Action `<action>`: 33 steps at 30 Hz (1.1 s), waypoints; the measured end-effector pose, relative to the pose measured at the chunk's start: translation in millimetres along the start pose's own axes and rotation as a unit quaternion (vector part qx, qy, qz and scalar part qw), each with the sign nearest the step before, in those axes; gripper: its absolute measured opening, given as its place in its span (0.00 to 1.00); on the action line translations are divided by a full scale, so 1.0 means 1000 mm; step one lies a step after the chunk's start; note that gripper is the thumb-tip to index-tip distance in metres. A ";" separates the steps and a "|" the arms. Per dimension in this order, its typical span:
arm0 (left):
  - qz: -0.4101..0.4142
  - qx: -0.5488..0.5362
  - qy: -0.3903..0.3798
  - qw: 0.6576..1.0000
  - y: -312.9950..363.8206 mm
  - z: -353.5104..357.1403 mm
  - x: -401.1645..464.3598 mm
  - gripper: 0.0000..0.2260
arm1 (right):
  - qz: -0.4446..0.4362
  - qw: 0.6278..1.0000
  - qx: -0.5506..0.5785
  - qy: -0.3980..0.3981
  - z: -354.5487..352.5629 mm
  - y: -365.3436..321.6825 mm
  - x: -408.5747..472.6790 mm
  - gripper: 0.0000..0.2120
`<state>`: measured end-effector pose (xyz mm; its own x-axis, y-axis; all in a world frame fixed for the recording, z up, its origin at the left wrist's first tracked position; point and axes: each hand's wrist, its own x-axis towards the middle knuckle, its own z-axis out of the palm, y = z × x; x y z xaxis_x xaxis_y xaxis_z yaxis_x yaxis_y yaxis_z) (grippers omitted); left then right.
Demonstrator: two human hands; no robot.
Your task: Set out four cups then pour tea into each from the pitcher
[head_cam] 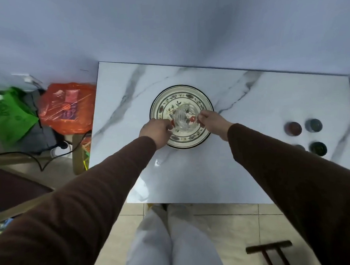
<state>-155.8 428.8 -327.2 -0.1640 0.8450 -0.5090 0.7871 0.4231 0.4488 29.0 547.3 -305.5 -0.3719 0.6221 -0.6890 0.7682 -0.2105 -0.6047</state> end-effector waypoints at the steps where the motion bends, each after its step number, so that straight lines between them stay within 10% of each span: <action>1: -0.003 0.000 0.000 1.000 -0.002 0.002 0.005 0.10 | -0.002 1.000 0.001 0.001 0.001 0.001 0.007 0.10; 23: -0.014 0.013 -0.021 1.000 -0.012 0.014 0.032 0.10 | 0.006 0.996 -0.090 -0.013 0.002 0.015 0.051 0.07; 33: -0.001 0.006 0.013 1.000 0.010 -0.023 -0.001 0.11 | -0.026 0.967 -0.254 0.023 -0.011 0.008 0.006 0.21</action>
<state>-162.0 439.9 -305.4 -0.1811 0.8520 -0.4912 0.7941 0.4213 0.4380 38.4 557.3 -309.9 -0.4026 0.6566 -0.6378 0.9100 0.2117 -0.3565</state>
